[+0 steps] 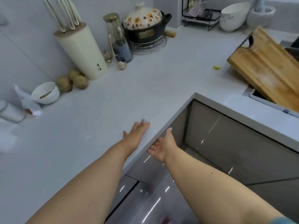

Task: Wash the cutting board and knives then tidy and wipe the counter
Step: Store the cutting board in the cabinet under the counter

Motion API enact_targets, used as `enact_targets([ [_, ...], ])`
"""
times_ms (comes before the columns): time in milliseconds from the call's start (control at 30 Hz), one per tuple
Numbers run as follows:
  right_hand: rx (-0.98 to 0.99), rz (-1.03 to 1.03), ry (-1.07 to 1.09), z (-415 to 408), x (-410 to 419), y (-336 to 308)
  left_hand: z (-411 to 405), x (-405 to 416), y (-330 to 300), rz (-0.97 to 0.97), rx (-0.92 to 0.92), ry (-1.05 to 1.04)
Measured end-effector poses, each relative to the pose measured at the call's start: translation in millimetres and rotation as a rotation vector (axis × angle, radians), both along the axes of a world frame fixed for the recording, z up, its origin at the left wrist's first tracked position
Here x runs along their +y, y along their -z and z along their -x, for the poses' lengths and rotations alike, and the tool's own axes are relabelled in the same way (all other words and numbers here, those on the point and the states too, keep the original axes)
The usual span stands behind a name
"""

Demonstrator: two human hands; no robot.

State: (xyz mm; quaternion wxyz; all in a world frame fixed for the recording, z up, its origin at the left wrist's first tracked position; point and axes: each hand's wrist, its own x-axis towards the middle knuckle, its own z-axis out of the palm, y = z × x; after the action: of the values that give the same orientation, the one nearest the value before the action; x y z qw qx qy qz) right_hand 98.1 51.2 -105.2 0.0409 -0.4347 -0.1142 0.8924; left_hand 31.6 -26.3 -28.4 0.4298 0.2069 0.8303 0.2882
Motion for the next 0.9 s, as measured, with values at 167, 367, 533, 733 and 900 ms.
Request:
enact_targets([
  [167, 0.012, 0.038, 0.06, 4.9, -23.9, 8.8, 3.2, -4.2, 4.7, -0.023, 0.044, 0.07],
  [367, -0.106, -0.028, 0.057, -15.2, -24.8, 0.7, 9.0, -7.3, 14.5, -0.056, 0.071, 0.123],
  [533, -0.304, -0.19, 0.027, -62.0, -8.6, 16.5, 3.1, -7.2, 9.3, -0.064, 0.078, 0.122],
  [733, -0.587, -0.375, -0.022, -117.3, 25.7, 12.8, 7.3, -1.7, 32.2, -0.01, 0.214, 0.121],
  [900, -0.897, -0.624, -0.027, -136.3, 59.7, 18.3, 4.6, 16.4, 27.6, 0.145, 0.493, 0.171],
])
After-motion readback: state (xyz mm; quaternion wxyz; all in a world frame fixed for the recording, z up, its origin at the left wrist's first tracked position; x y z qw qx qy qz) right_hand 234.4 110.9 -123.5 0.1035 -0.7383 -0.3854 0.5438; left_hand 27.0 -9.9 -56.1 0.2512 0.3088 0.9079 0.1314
